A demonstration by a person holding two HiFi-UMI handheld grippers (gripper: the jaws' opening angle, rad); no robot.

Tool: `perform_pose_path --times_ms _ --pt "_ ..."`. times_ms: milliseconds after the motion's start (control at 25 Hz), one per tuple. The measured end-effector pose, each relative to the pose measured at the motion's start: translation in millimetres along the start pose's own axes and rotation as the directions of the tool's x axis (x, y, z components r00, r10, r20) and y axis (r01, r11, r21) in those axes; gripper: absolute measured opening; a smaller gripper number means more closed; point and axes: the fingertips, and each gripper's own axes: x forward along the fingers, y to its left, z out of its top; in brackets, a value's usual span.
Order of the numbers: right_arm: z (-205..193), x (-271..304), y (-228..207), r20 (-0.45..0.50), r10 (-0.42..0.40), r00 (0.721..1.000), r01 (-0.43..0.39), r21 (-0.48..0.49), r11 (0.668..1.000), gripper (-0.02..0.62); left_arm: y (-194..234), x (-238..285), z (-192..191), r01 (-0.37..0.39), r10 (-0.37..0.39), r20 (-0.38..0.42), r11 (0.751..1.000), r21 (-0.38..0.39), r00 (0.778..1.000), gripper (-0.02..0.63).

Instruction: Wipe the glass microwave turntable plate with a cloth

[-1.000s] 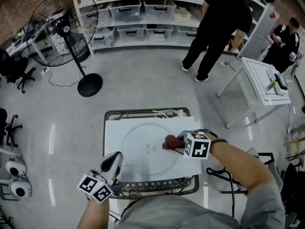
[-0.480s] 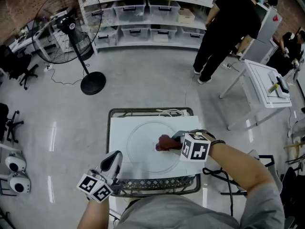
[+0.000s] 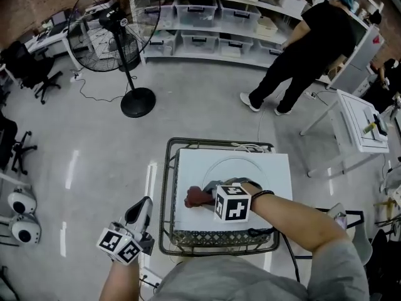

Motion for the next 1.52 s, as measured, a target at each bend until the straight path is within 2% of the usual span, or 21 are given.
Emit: perform_pose_path --times_ms 200,360,560,880,1120,1320,1520 --pt "-2.9 6.9 -1.3 -0.010 -0.014 1.000 0.015 0.043 0.999 0.064 22.0 -5.1 -2.3 0.022 -0.022 -0.037 1.000 0.003 0.999 0.000" --pt "-26.4 -6.4 3.3 -0.009 -0.029 1.000 0.030 0.073 0.997 0.064 2.8 5.4 -6.5 0.035 -0.035 -0.044 0.999 0.009 0.998 0.000" --pt "-83.6 -30.8 16.9 -0.036 -0.036 0.999 0.039 0.084 0.996 0.064 -42.5 19.9 -20.7 0.032 -0.031 -0.032 0.999 0.017 0.999 0.000" --pt "-202.2 -84.2 34.7 -0.080 -0.080 0.994 0.089 0.119 0.989 0.065 -120.5 41.2 -45.0 -0.012 0.012 -0.004 0.999 0.047 1.000 0.000" --pt "-255.6 -103.1 38.3 -0.116 -0.104 0.988 0.118 0.118 0.986 0.064 -153.2 44.6 -53.9 -0.035 0.034 0.008 0.997 0.067 0.999 0.000" --pt "-246.4 -105.7 38.1 -0.099 -0.121 0.988 0.133 0.127 0.983 0.064 -149.5 43.3 -51.9 -0.020 0.019 0.010 0.998 0.064 1.000 0.000" --pt "-171.7 -98.8 38.7 -0.020 -0.126 0.992 0.127 0.115 0.985 0.064 -108.0 30.4 -38.6 -0.018 0.018 0.004 0.998 0.065 1.000 0.000"
